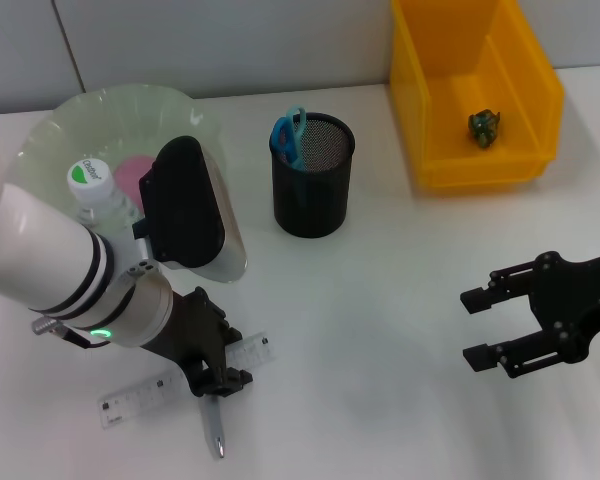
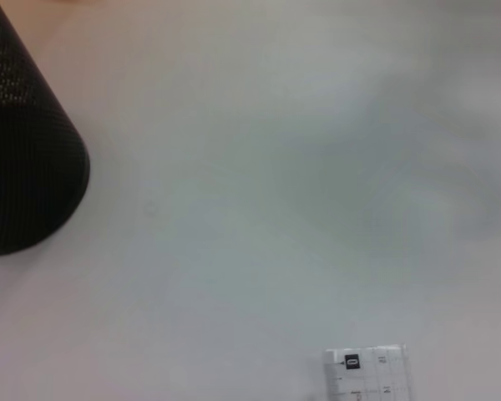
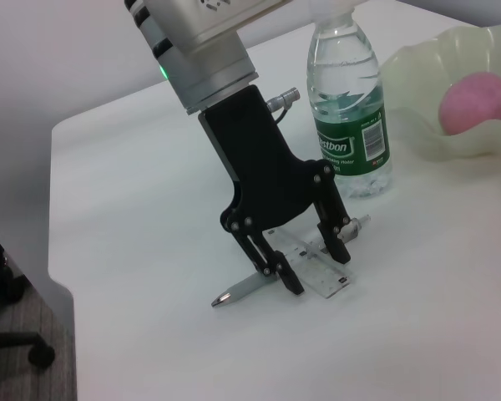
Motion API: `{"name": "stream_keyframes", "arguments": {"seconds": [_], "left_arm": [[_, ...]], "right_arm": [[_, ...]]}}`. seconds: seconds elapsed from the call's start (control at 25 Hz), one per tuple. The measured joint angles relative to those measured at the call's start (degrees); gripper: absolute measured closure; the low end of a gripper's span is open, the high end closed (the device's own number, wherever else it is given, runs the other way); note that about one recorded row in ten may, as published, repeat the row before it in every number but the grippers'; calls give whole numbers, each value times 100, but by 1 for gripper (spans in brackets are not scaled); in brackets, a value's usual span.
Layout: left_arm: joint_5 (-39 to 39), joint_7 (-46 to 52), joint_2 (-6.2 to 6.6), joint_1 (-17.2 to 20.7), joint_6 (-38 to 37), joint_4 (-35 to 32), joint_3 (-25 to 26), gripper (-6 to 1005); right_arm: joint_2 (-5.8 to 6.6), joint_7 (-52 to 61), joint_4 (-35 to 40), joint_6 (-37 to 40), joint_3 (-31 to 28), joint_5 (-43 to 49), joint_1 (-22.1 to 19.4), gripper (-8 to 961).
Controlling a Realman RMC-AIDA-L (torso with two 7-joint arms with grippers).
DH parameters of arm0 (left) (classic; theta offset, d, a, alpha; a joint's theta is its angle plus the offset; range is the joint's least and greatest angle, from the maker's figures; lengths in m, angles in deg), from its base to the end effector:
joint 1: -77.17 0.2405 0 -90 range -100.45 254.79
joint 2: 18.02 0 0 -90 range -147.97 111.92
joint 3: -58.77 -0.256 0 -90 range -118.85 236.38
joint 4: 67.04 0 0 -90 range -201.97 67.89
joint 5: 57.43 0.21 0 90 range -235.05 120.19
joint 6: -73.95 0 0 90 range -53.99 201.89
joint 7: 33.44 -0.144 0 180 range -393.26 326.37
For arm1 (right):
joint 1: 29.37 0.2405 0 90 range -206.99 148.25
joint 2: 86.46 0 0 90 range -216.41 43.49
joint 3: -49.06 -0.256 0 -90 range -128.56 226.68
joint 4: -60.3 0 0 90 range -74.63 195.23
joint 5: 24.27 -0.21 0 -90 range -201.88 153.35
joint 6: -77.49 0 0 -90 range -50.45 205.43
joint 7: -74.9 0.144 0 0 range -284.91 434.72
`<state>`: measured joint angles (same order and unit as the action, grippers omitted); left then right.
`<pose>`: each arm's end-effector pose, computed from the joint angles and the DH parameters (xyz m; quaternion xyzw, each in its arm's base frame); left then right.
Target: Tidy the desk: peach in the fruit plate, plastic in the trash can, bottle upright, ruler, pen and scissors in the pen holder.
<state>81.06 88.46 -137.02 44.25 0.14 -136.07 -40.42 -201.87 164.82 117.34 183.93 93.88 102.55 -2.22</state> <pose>-0.1776 0.3287 -0.0805 -0.9791 -0.0572 0.1818 0.0709 0.2651 0.3009 0.0531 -0.9787 0.1821 0.0891 0.0306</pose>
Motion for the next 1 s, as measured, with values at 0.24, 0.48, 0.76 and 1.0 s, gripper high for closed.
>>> {"name": "stream_keyframes", "arguments": {"seconds": [0.24, 0.48, 0.76, 1.0], "left_arm": [[57, 1, 0, 13, 64, -47, -76, 580], [58, 127, 0, 10, -144, -333, -52, 610], [-36, 612, -1, -83, -921, -812, 274, 609], [-1069, 775, 36, -154, -1681, -1132, 1277, 609]], "right_arm": [[-14, 8, 0, 0, 0, 0, 0, 233], [-25, 49, 1, 5, 0, 0, 0, 233], [-25, 62, 10, 9, 0, 0, 8, 234], [-17, 62, 4, 9, 1, 32, 7, 234]]}}
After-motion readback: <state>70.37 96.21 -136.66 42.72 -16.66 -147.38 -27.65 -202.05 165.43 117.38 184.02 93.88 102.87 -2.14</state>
